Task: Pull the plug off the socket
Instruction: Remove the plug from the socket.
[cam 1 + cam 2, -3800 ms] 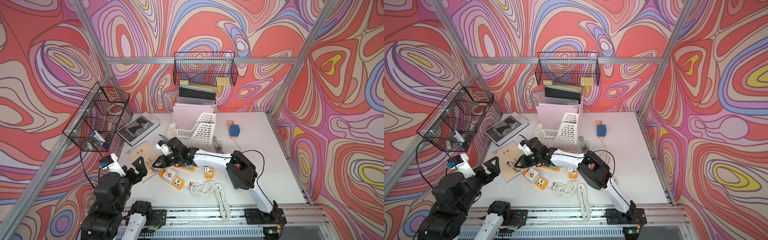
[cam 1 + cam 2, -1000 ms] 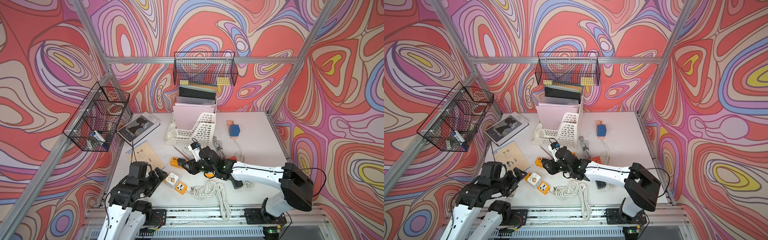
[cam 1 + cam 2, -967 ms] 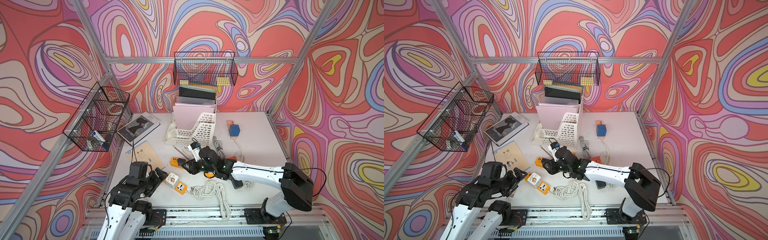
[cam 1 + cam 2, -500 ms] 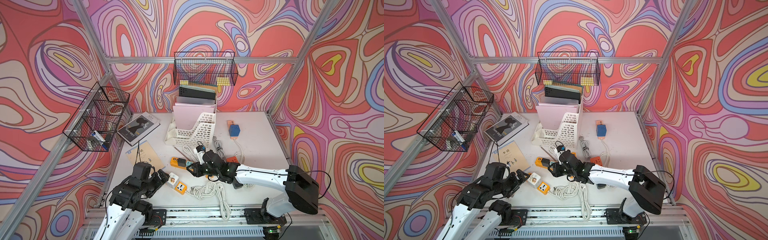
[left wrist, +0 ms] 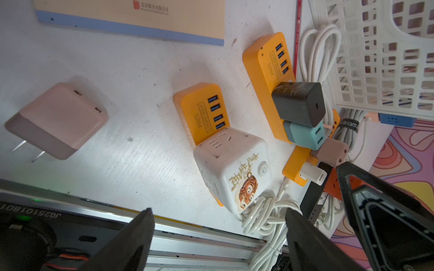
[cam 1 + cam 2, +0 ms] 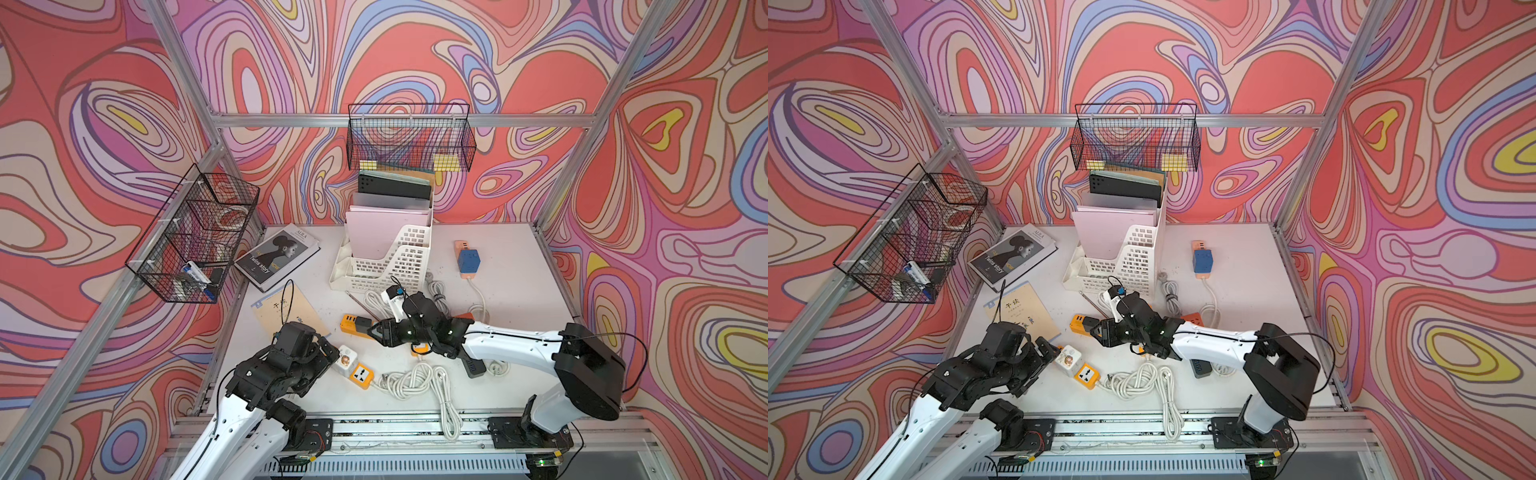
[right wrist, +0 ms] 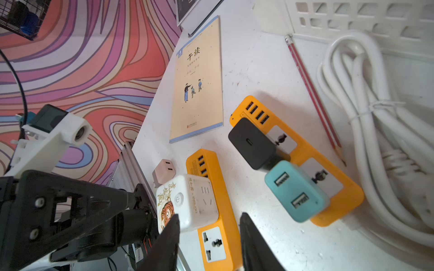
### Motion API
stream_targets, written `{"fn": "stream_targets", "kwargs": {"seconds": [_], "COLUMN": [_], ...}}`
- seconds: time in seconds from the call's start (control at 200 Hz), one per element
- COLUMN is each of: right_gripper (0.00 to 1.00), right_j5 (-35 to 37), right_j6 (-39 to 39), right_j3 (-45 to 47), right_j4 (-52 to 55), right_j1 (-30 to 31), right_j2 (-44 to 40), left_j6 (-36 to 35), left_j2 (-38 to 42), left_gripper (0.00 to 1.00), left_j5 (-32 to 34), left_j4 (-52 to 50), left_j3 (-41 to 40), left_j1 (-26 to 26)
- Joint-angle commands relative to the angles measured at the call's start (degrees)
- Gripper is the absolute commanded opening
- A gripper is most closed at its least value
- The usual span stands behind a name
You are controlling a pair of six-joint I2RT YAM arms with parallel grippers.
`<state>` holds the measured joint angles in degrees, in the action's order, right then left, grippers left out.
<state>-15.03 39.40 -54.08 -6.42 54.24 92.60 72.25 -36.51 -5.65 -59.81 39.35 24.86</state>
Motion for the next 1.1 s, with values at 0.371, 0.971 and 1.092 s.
{"fn": "stream_targets", "kwargs": {"seconds": [0.371,0.971,1.092], "right_gripper": [0.42,0.42,0.42], "right_j5": [-10.85,-10.38,-10.37], "right_j6": [-1.16,0.25,0.33], "right_j3": [-0.68,1.43,0.91], "right_j4": [-5.19,-6.34,-5.04], "right_j1": [-5.86,-5.89,-5.85], "right_j2": [5.67,3.59,2.90], "left_j6": [8.95,11.31,10.72], "left_j2": [-22.70,-38.24,-37.49], "left_gripper": [0.95,0.86,0.73], "left_j5": [3.10,4.44,4.70], "left_j4": [1.06,5.83,6.59], "left_j3": [6.88,8.10,8.07], "left_j1": [4.28,8.70,8.72]}}
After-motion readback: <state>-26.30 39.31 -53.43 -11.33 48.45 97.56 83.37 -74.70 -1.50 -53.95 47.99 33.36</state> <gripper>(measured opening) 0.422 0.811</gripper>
